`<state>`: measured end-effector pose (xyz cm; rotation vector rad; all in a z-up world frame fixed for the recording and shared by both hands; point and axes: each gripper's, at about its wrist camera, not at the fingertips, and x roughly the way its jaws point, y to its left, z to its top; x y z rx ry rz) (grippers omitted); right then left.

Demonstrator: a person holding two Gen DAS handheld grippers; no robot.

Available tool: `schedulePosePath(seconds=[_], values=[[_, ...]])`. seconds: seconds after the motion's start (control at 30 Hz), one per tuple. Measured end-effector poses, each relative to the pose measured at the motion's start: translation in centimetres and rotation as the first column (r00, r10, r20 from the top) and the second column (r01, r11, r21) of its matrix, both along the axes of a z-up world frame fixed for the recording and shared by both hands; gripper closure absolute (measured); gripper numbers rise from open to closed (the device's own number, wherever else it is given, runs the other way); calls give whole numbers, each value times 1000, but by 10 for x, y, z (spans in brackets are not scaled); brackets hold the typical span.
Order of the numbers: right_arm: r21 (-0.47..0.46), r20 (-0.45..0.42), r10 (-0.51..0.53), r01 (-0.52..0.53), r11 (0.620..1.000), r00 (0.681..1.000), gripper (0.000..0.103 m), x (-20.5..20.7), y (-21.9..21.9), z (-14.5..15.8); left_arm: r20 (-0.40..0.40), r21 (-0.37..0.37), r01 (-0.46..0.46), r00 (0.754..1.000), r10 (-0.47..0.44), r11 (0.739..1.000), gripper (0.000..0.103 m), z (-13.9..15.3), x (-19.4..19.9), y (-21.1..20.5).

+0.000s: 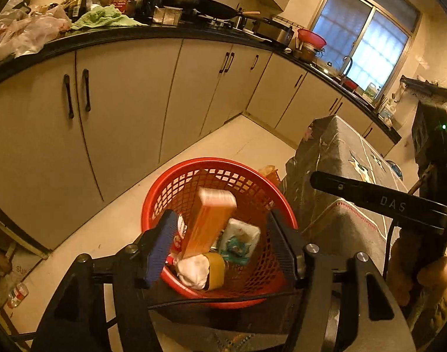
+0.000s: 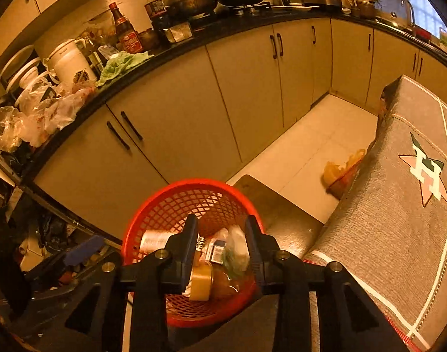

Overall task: Collect trash
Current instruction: 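Open both grippers over the red basket to drop the tissues, then move both open grippers back over the table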

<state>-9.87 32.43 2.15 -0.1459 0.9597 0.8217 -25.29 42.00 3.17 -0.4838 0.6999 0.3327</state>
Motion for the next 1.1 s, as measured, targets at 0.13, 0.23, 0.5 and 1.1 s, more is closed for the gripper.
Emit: schedulePosePath(seconds=[0.13, 0.23, 0.5, 1.1], values=[[3, 5, -18, 18, 1000, 1000, 63, -5, -27, 6, 28, 29, -15, 1000, 14, 999, 40, 20, -19, -3], [13, 24, -36, 36, 999, 999, 60, -14, -47, 14, 60, 97, -51, 997, 45, 994, 40, 45, -43, -4], [82, 54, -64, 60, 995, 996, 53, -43, -110, 41, 144, 352, -286, 958, 250, 891, 27, 130, -115, 2], [153, 122, -320, 301, 941, 939, 37, -80, -332, 66, 67, 331, -39, 998, 17, 943, 22, 138, -51, -156]])
